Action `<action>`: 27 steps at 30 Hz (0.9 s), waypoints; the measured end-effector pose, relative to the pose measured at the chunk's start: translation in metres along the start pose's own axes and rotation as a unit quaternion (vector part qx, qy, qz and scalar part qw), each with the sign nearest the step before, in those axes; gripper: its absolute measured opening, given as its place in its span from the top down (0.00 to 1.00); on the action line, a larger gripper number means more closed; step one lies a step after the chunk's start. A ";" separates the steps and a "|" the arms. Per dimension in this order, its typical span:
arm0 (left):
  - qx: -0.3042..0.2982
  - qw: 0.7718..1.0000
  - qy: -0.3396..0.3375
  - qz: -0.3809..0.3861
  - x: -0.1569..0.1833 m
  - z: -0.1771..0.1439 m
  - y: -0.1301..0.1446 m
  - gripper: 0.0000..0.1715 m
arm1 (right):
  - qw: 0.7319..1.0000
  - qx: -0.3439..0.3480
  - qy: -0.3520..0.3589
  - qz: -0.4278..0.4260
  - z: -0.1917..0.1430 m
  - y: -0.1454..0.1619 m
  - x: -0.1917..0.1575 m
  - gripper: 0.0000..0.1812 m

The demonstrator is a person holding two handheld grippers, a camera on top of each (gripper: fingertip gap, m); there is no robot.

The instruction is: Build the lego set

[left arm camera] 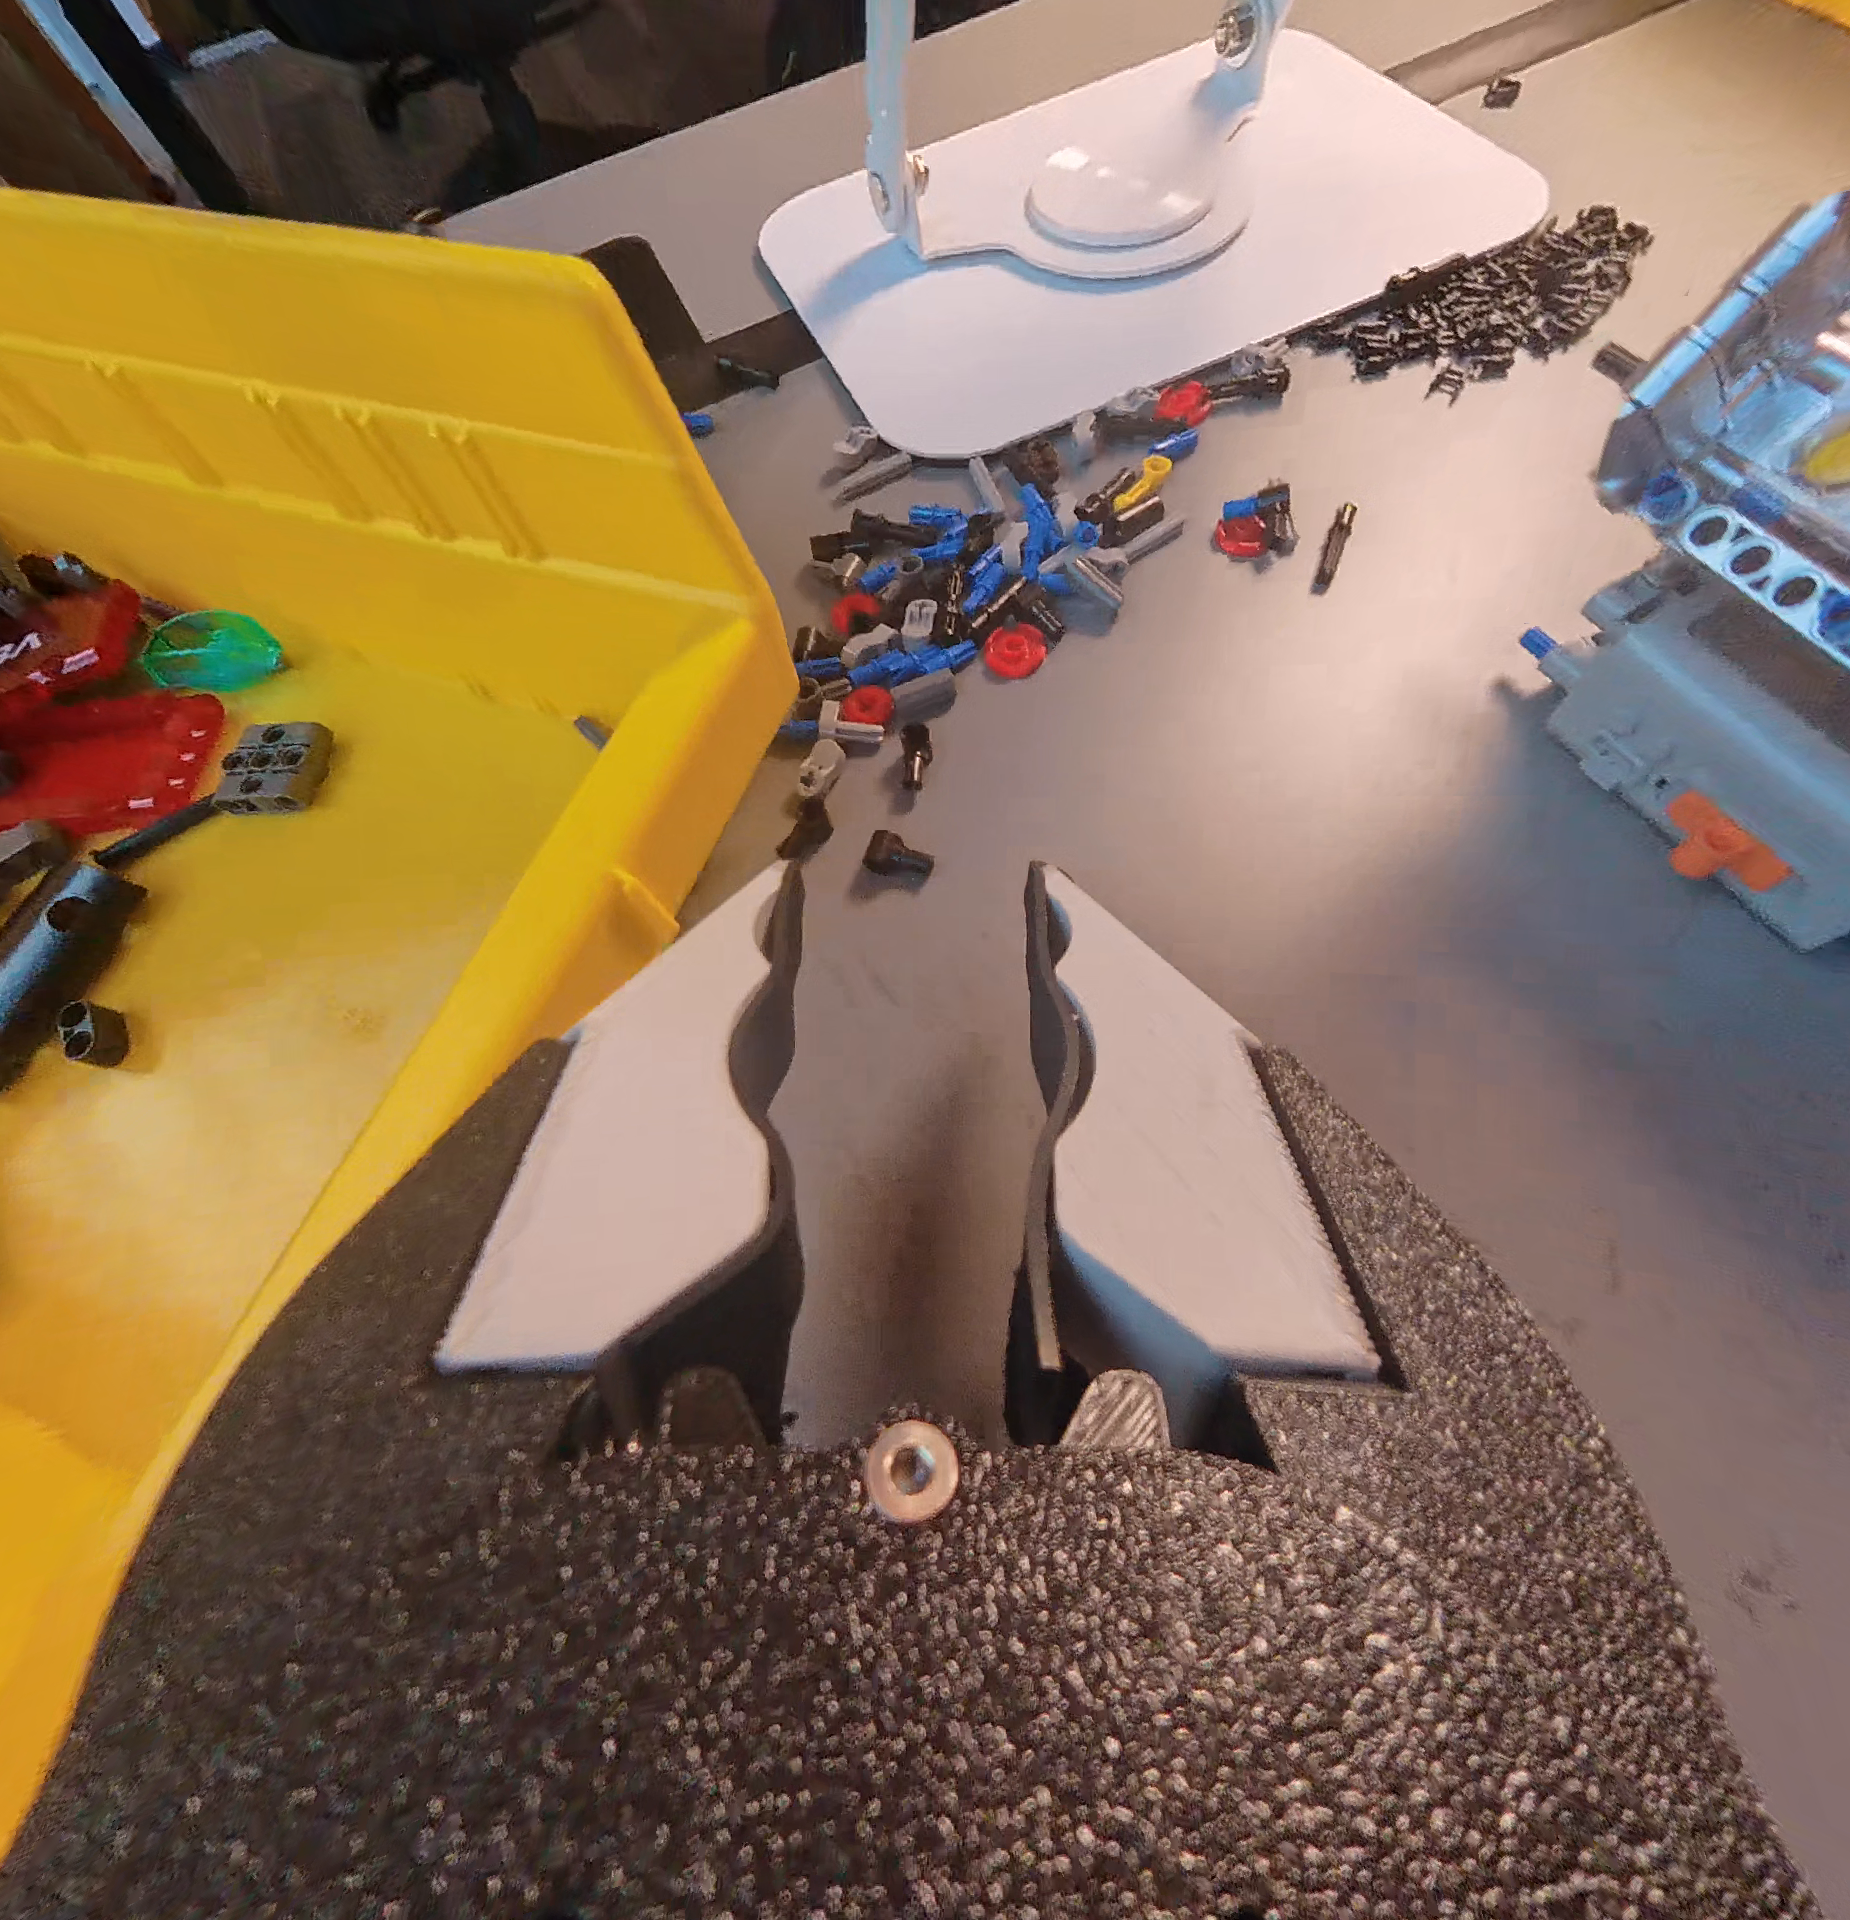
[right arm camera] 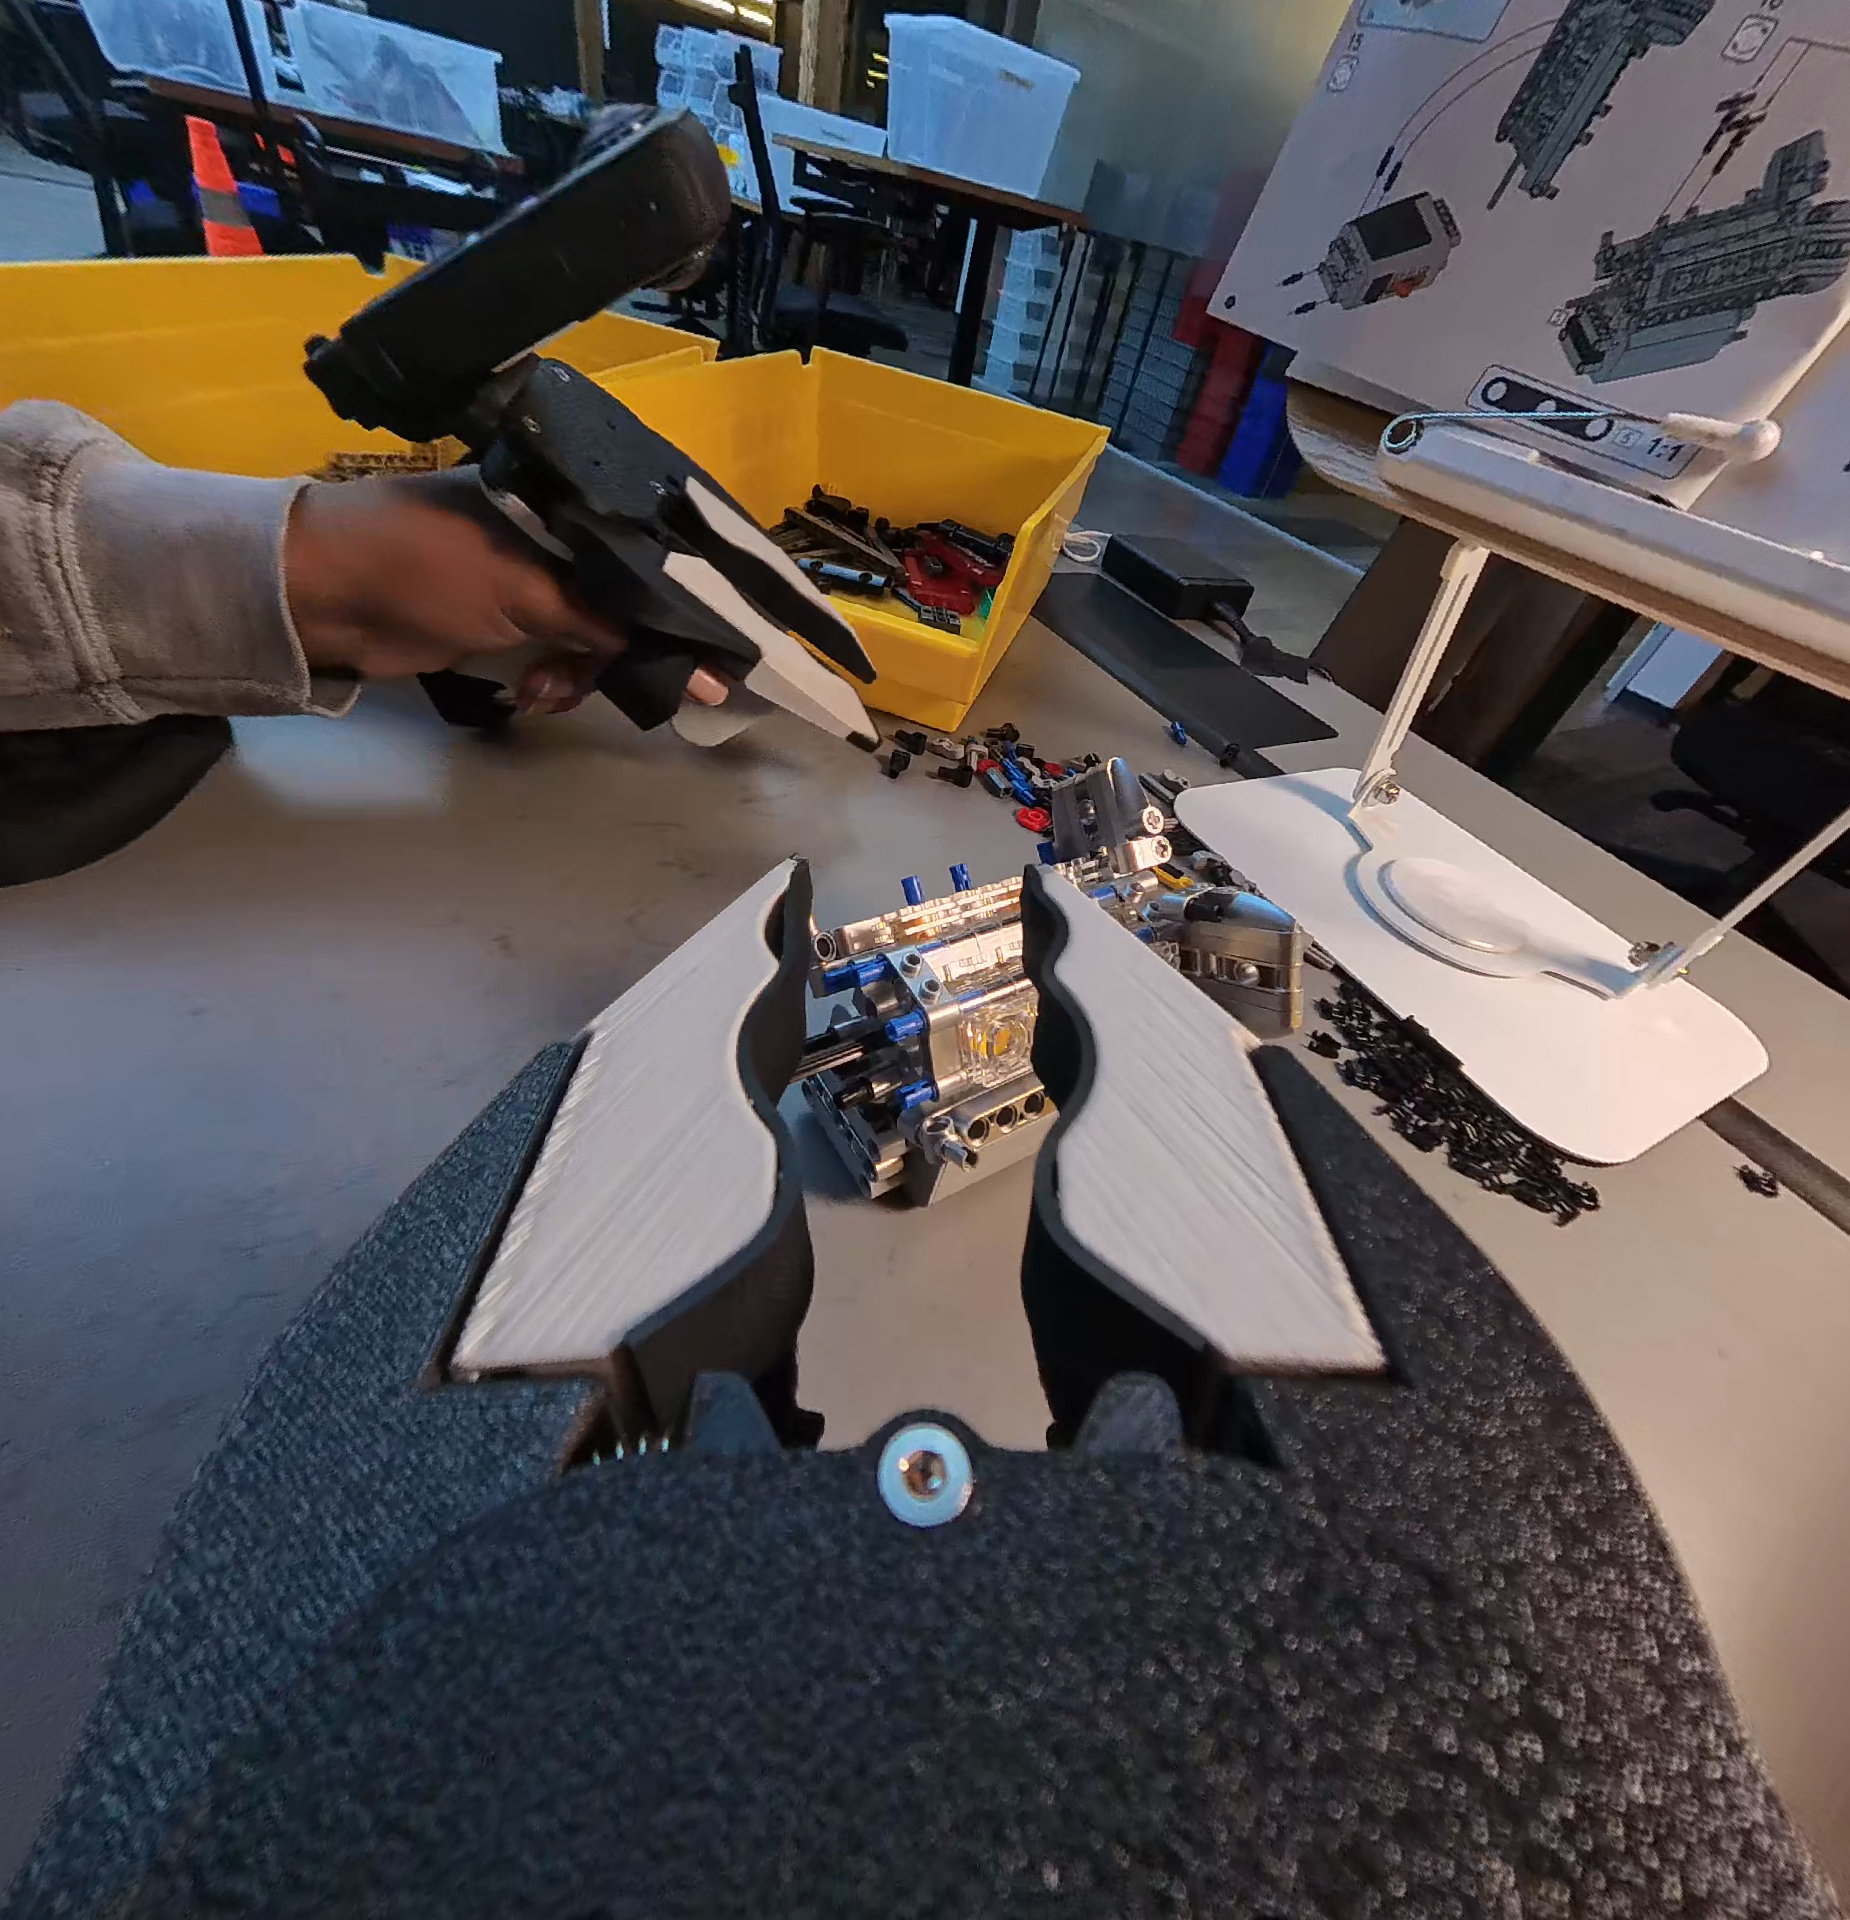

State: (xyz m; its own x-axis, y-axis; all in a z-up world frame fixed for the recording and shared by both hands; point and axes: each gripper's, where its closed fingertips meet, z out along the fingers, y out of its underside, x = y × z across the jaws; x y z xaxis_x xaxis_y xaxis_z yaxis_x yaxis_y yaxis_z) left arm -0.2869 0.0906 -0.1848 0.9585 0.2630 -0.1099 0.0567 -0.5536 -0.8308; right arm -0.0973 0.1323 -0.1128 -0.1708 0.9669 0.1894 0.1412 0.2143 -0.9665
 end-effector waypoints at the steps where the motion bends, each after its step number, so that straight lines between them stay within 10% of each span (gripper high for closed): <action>1: -0.004 1.000 -0.006 -0.002 -0.004 0.005 -0.002 0.76 | 1.000 0.001 0.001 0.001 0.000 0.000 0.001 0.78; 9: -0.045 0.999 -0.028 0.008 -0.020 0.036 -0.004 0.93 | 1.000 -0.001 0.007 -0.015 -0.003 -0.001 -0.002 0.81; 27: -0.092 0.995 0.025 -0.001 -0.026 0.055 0.001 0.92 | 1.000 -0.015 -0.010 -0.022 -0.001 0.004 -0.011 0.83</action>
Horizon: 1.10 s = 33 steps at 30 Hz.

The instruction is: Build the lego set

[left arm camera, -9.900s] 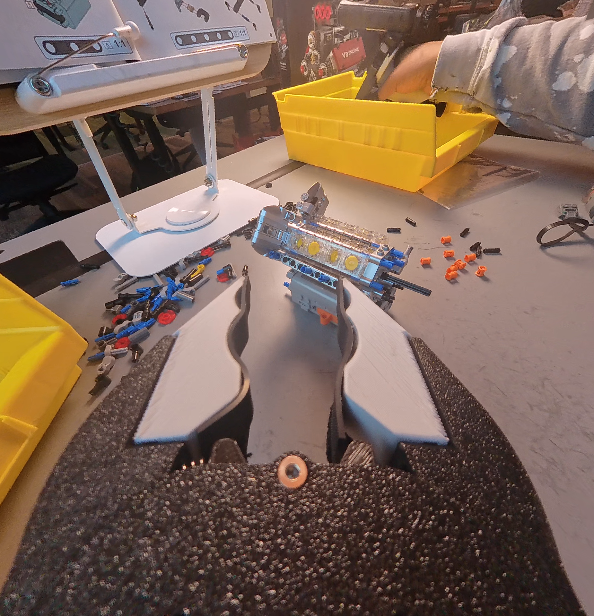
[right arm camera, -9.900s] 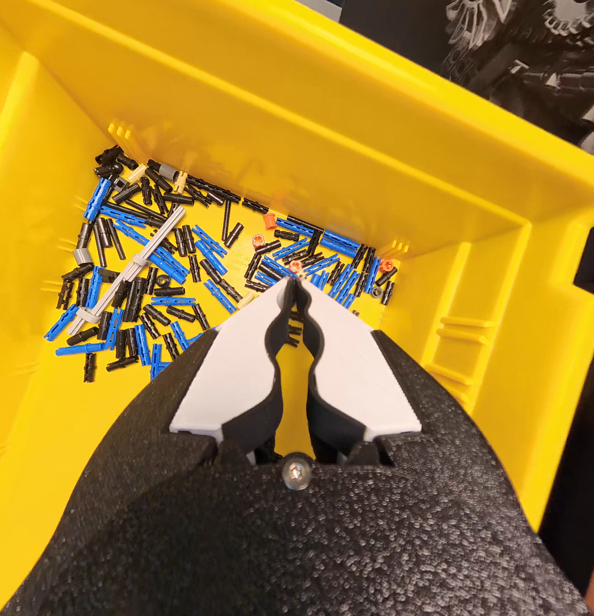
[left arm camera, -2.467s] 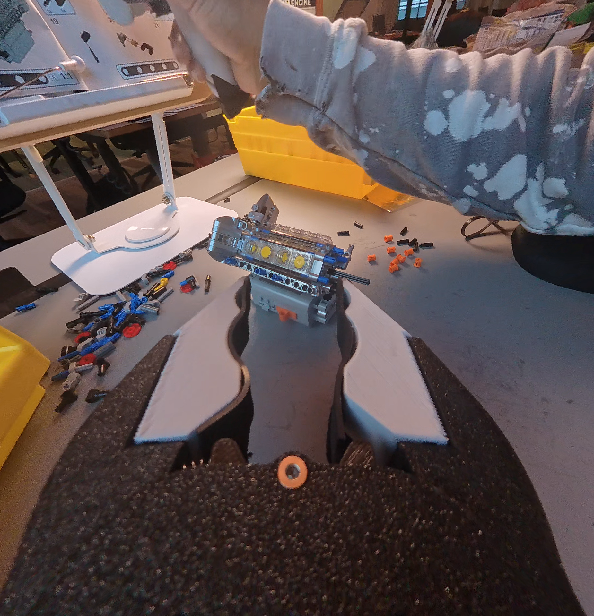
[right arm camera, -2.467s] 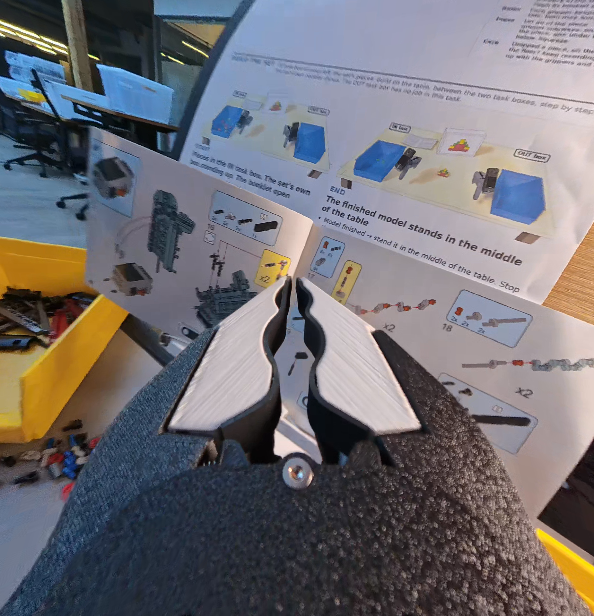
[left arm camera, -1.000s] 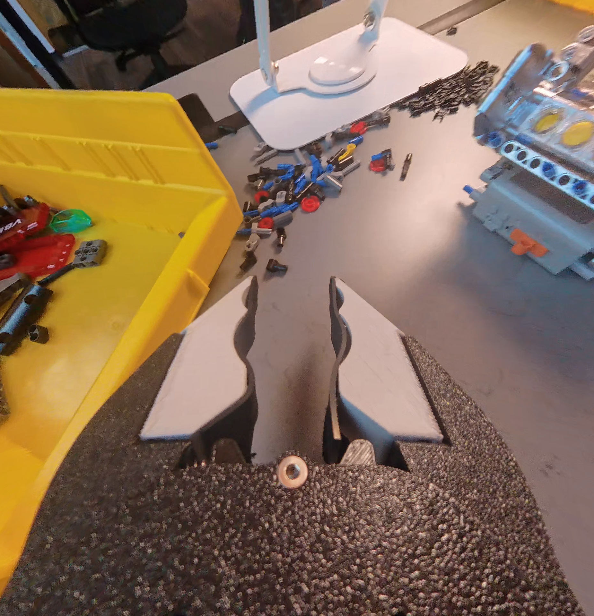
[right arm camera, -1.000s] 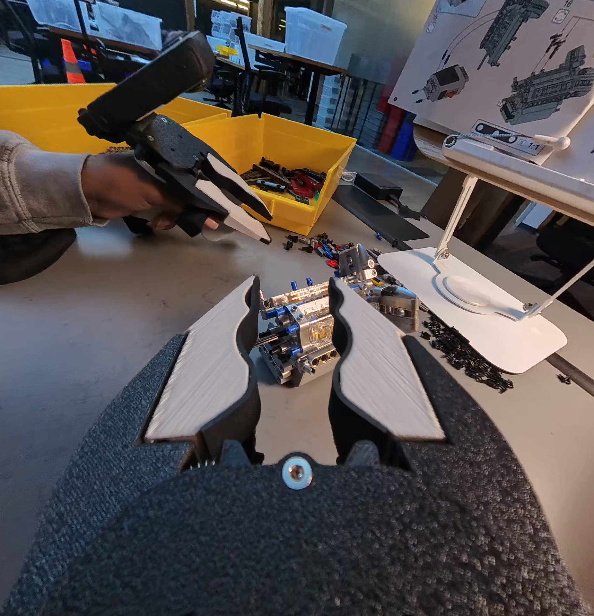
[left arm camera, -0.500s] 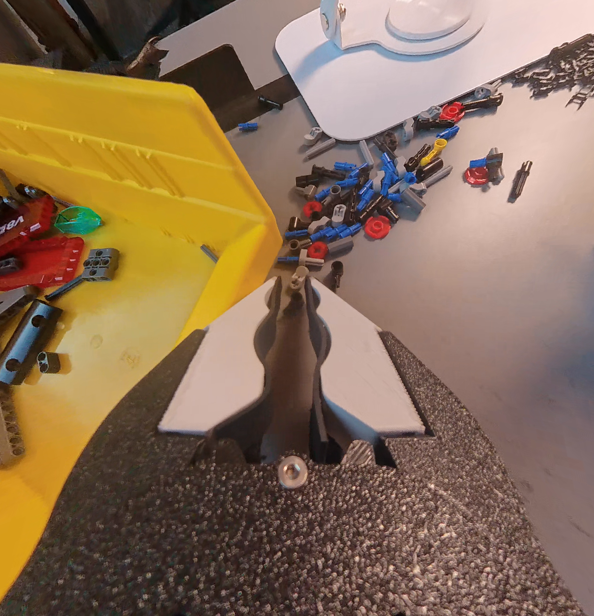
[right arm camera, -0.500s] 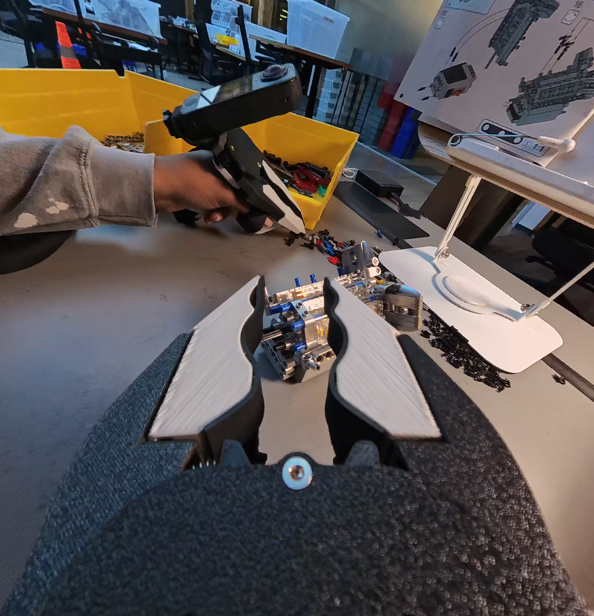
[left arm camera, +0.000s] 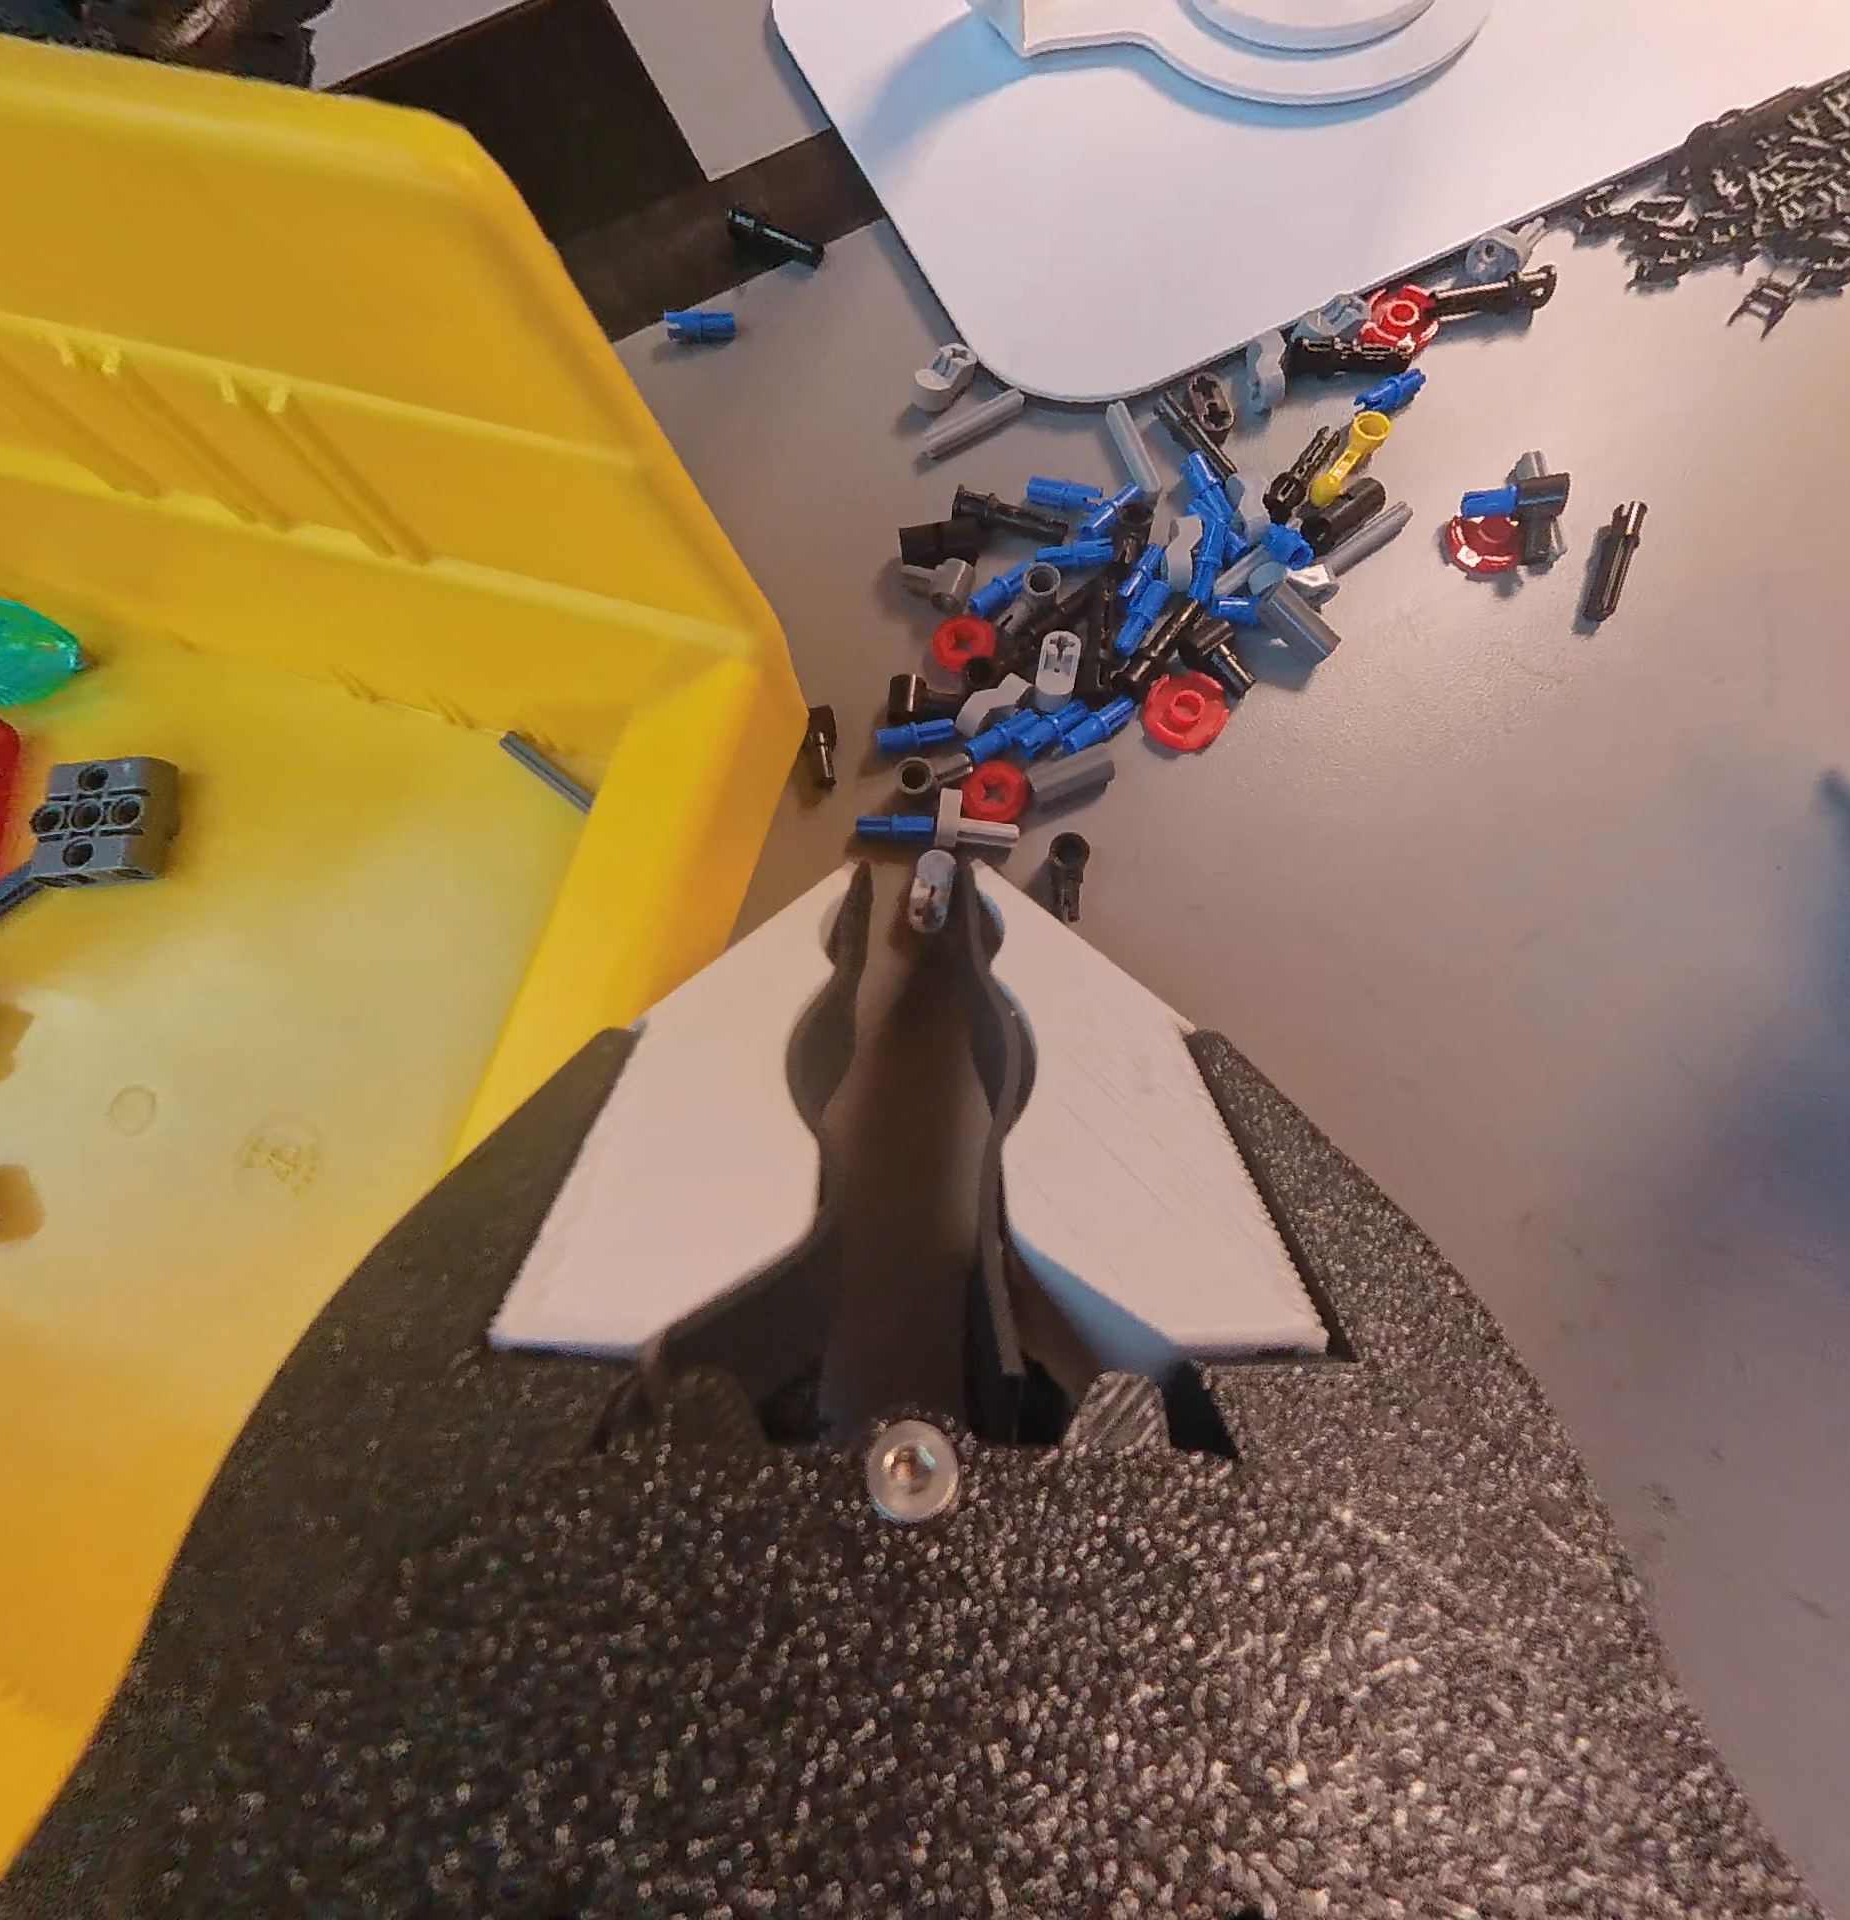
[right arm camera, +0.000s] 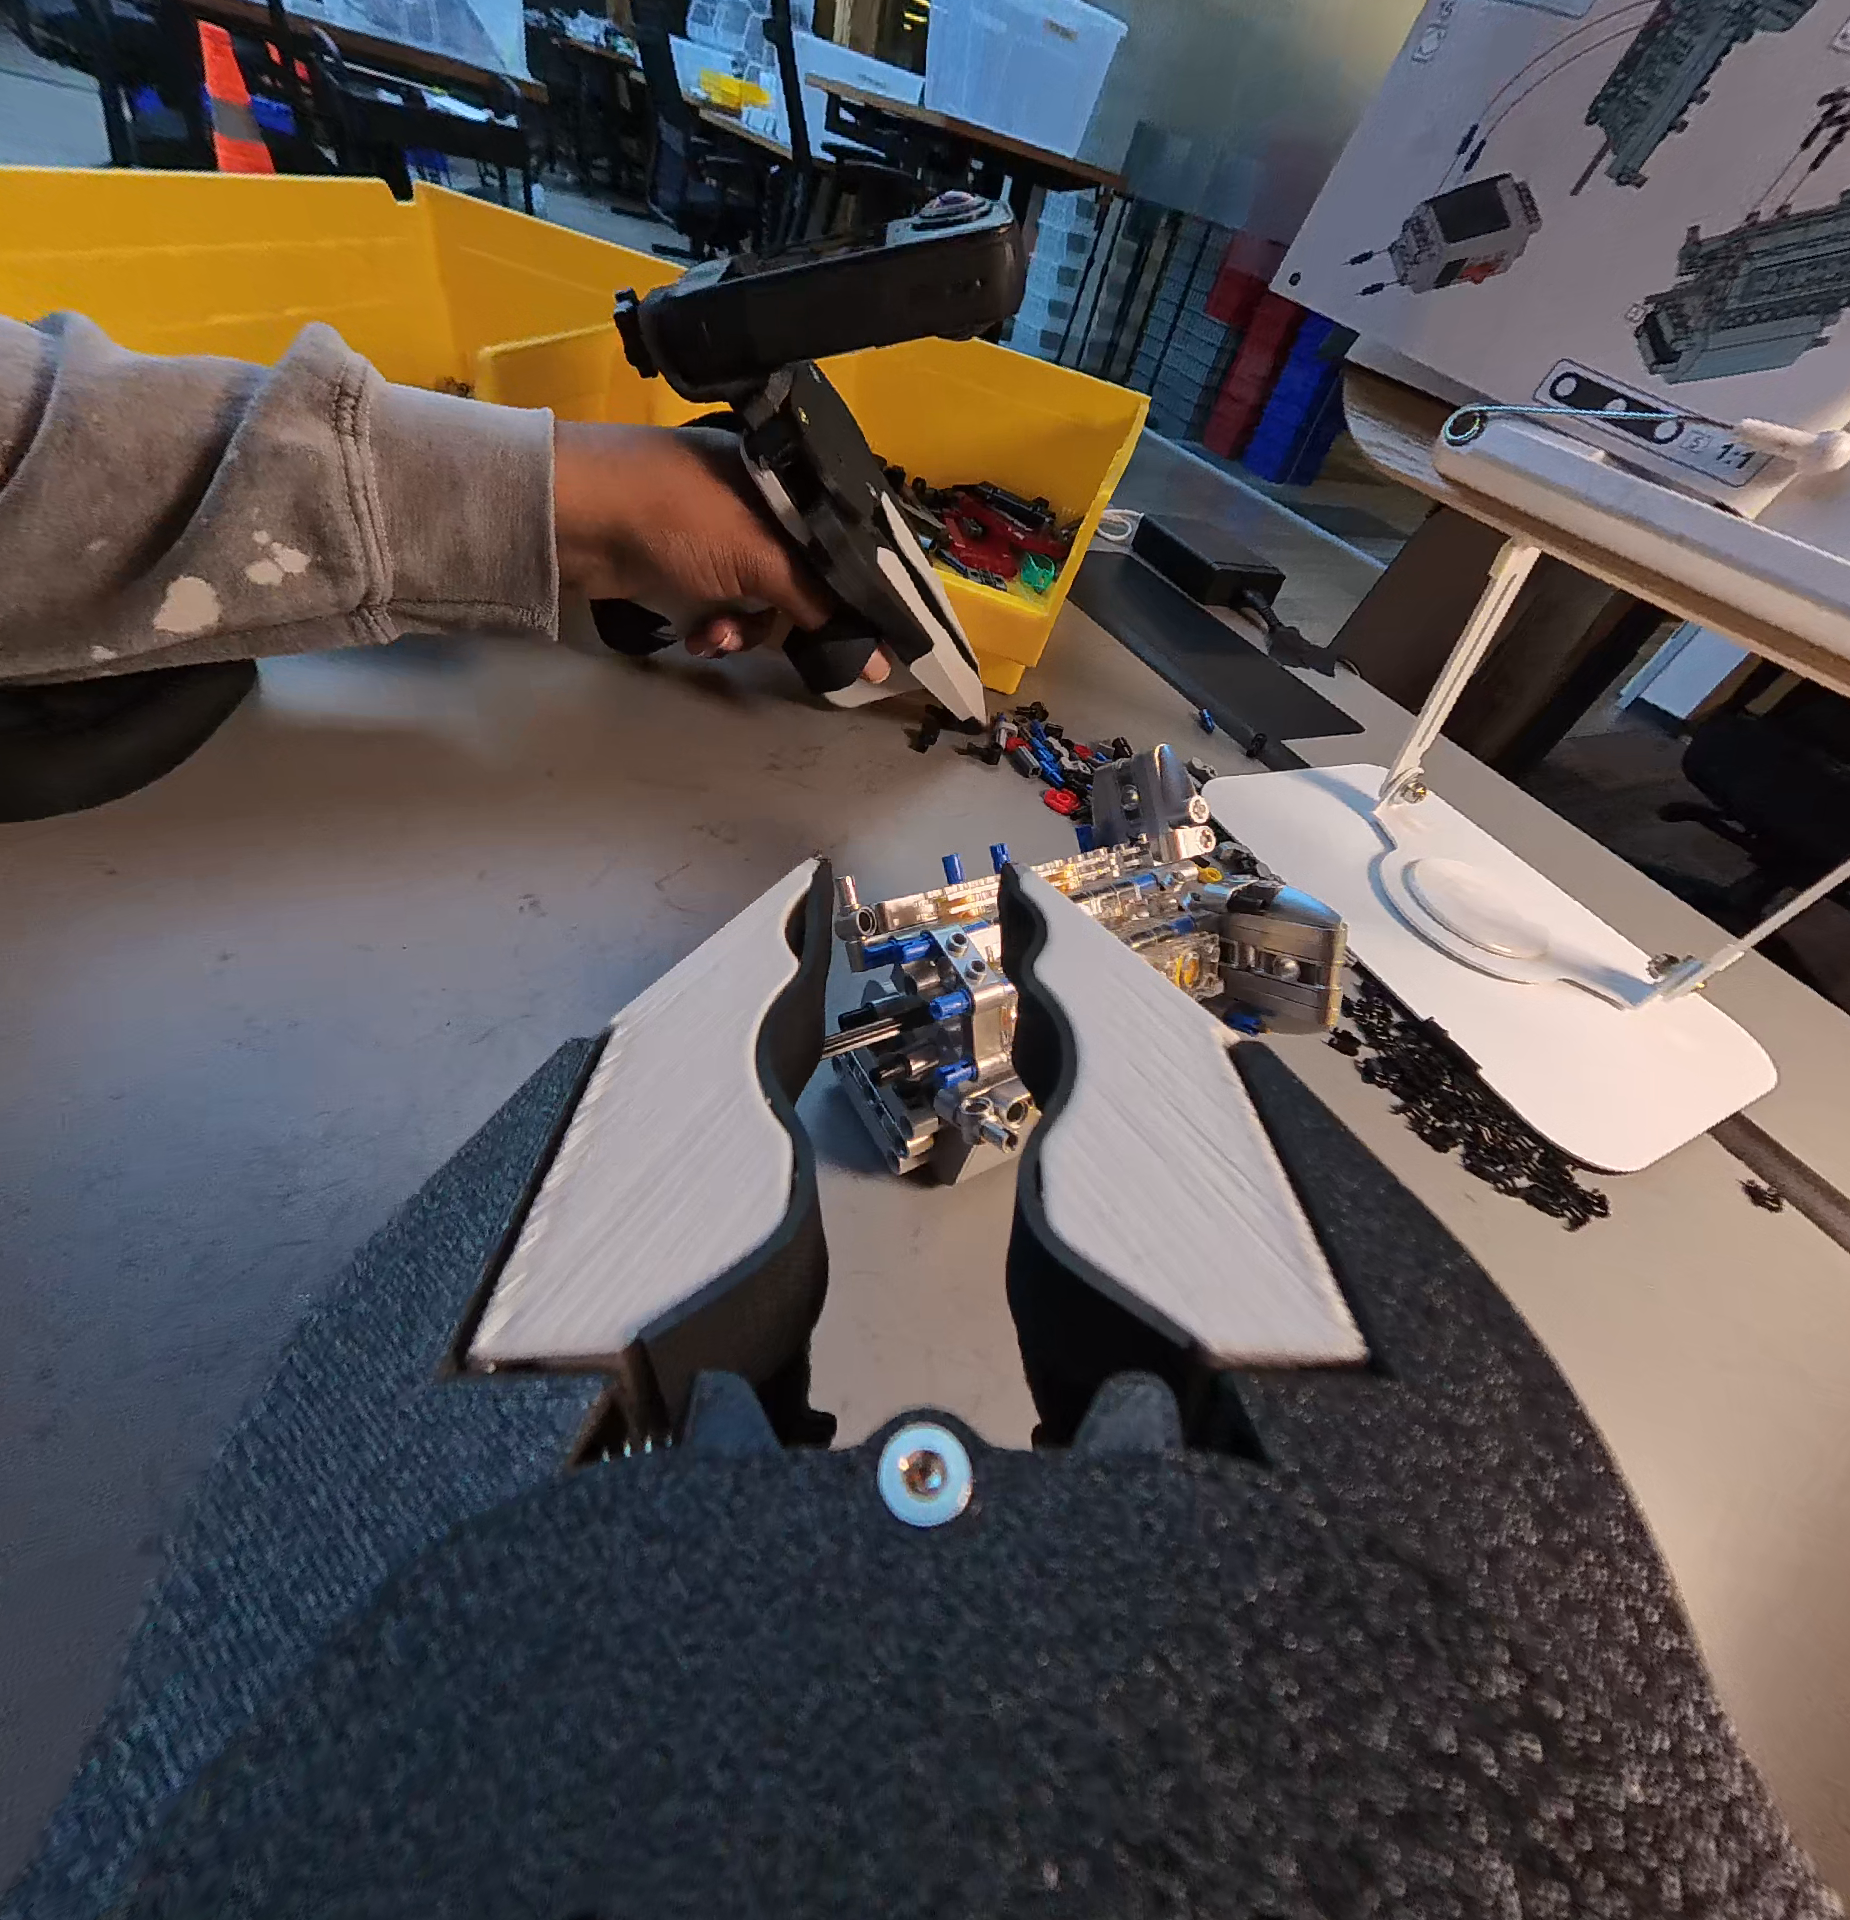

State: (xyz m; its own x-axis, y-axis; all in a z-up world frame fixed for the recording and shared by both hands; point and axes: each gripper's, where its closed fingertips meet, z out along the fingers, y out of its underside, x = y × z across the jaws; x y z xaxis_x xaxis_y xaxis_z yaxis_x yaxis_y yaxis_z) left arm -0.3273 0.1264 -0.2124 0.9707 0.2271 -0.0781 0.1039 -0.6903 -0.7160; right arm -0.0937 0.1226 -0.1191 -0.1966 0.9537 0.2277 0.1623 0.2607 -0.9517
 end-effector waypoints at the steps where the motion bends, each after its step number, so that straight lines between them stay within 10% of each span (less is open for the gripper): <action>1: 0.001 1.000 -0.007 0.009 -0.002 0.000 0.000 0.96 | 1.000 0.001 0.001 0.000 0.000 0.000 0.000 0.83; 10: 0.098 0.987 0.075 0.103 0.051 -0.048 -0.024 0.97 | 0.999 0.008 0.030 0.021 -0.004 -0.001 0.016 0.83; 20: 0.032 0.896 0.314 0.313 0.195 -0.083 0.049 0.96 | 0.998 0.012 0.048 0.037 -0.007 0.000 0.028 0.83; 27: 0.071 0.904 0.324 0.270 0.178 -0.091 0.034 0.81 | 0.998 0.013 0.048 0.039 -0.007 0.000 0.028 0.83; 33: 0.079 0.981 0.104 0.143 0.085 -0.044 0.003 0.81 | 0.998 0.011 0.048 0.043 -0.007 0.000 0.028 0.83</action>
State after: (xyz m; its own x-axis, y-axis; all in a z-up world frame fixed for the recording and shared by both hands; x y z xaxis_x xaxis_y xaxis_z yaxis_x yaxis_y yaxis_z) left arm -0.2348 0.1135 -0.1906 0.9801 -0.1172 -0.1601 -0.1984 -0.5869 -0.7849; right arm -0.0925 0.1508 -0.1114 -0.0897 0.9827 0.1623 0.1523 0.1745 -0.9728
